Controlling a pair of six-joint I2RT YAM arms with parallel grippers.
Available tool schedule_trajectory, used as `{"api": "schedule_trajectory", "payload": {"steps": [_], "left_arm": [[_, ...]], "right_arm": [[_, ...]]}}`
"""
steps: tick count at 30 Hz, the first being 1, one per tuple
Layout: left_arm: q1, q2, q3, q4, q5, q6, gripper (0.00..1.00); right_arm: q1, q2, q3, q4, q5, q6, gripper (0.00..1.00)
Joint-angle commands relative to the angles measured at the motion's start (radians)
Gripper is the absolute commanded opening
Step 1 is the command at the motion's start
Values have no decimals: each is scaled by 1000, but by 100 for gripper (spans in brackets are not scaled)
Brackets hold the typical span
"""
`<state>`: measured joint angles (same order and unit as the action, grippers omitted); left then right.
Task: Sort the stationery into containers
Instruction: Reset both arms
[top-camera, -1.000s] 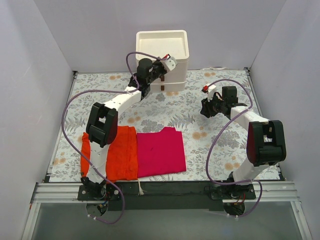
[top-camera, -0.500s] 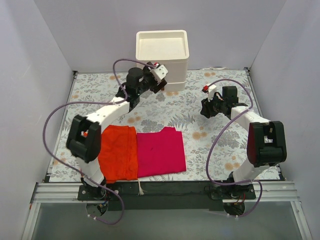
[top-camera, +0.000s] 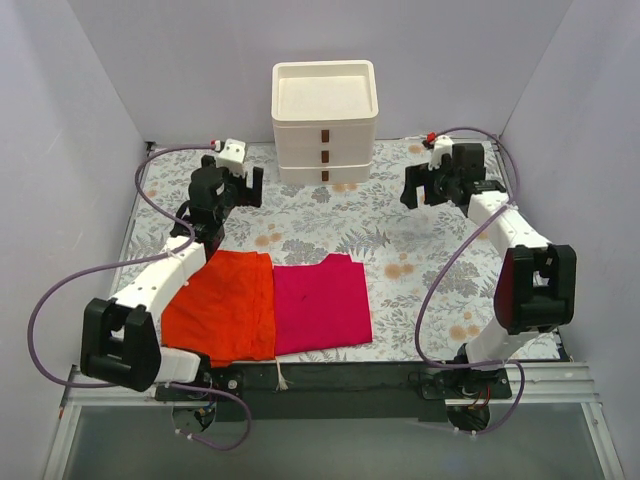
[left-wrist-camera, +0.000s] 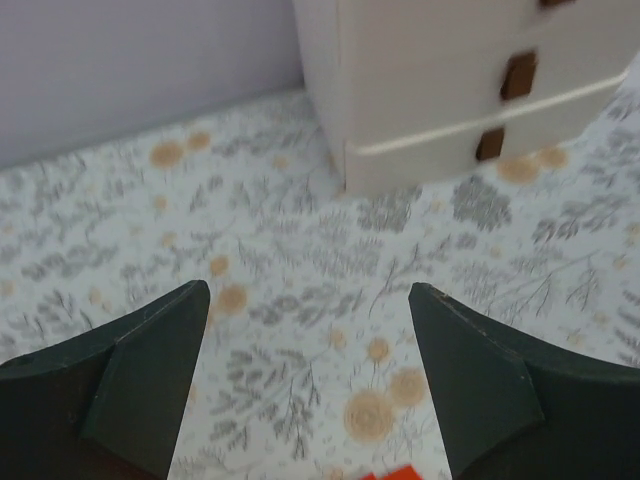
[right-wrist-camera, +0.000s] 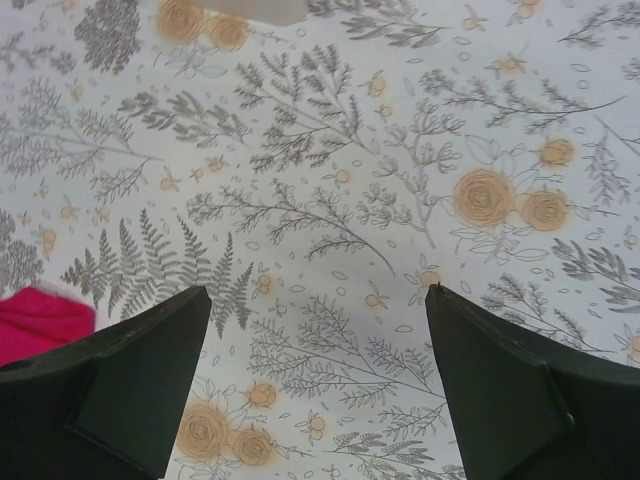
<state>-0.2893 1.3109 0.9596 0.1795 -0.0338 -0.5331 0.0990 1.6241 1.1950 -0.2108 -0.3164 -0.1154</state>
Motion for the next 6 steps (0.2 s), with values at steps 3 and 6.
{"api": "schedule_trajectory", "payload": {"steps": [3, 6], "left_arm": [[96, 36, -13, -160, 38, -209, 82], [118, 14, -61, -111, 74, -219, 82]], "right_arm": [[-5, 31, 164, -237, 215, 66, 98], [-5, -15, 166, -237, 226, 36, 98]]}}
